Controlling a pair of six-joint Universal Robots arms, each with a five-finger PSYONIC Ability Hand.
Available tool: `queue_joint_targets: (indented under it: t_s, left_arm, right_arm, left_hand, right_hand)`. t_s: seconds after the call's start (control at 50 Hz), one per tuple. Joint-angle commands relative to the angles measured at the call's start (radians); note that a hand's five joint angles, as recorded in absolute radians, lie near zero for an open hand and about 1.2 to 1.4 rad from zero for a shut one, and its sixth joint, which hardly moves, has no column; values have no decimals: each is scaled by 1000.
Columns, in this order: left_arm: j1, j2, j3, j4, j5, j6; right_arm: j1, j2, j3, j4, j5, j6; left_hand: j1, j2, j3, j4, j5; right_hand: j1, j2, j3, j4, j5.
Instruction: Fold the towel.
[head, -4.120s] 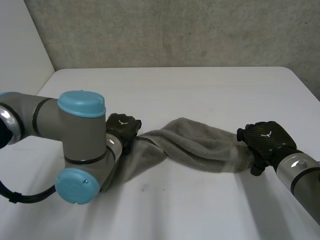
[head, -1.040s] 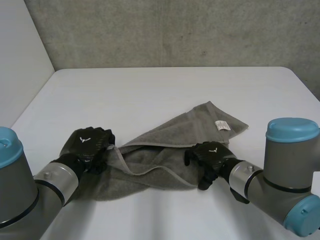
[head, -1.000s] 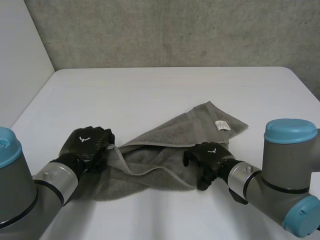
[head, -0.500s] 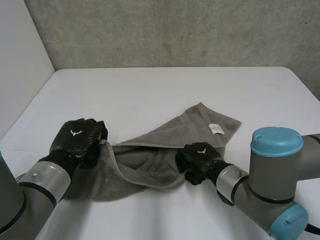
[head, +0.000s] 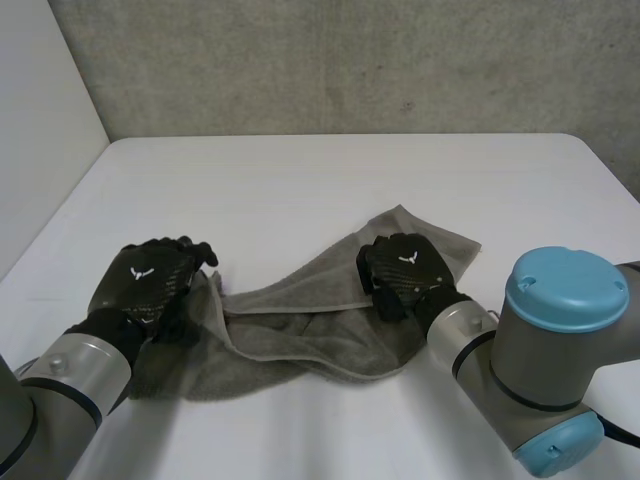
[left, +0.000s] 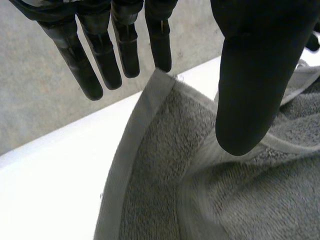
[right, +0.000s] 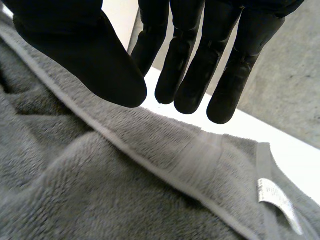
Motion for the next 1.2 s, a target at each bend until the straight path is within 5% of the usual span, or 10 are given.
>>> queue_joint_targets:
  t_s: [0.02, 0.16, 0.34, 0.54, 0.94, 1.0, 1.04, 1.06, 1.08, 1.2]
  left_arm:
    - [-13, 31, 7, 0, 1, 1]
    - [-17, 18, -11, 0, 1, 16]
    - [-22, 15, -67, 6, 22, 177]
    - [-17, -29, -149, 188, 191, 301]
    - [-10, -179, -131, 258, 199, 417]
    - [-5, -179, -132, 258, 195, 458]
    - [-4, -179, -132, 268, 192, 473]
    - [-4, -179, -132, 268, 192, 473]
    - [-4, -179, -132, 281, 191, 473]
    - [15, -161, -129, 385, 183, 467]
  right_arm:
    - [2, 27, -9, 53, -3, -20]
    - [-5, 6, -32, 238, -11, -27]
    - [-27, -24, -15, 237, -16, -25]
    - [-19, -19, -12, 235, -11, -27]
    - [-18, -7, -7, 234, -12, -36]
    - [-18, -5, -7, 232, -12, -36]
    - [-18, -1, -7, 232, -14, -37]
    - [-18, -1, -7, 232, -14, -37]
    - [-18, 2, -7, 231, -14, -40]
    - [-19, 5, -21, 234, -6, -45]
  left_hand:
    - [38, 47, 46, 49, 48]
    - [44, 53, 52, 55, 53]
    - [53, 62, 61, 64, 62]
    - [67, 76, 76, 78, 77]
    - [91, 100, 99, 102, 100]
    - [241, 249, 249, 252, 250]
    - [611, 620, 619, 622, 621]
    - [613, 622, 622, 624, 623]
    - [924, 933, 933, 935, 934]
    - [933, 942, 941, 944, 943]
  right_hand:
    - [20, 212, 212, 205, 230]
    - [-498, -306, -306, -314, -289]
    - [-513, -321, -321, -329, -304]
    - [-513, -321, -321, -329, -304]
    - [-513, -321, -321, -329, -304]
    - [-513, -321, -321, -329, -304]
    - [-513, -321, -321, -329, -304]
    - [-513, -321, -321, -329, -304]
    - [-513, -321, -321, -329, -304]
    - [-513, -321, -321, -329, -304]
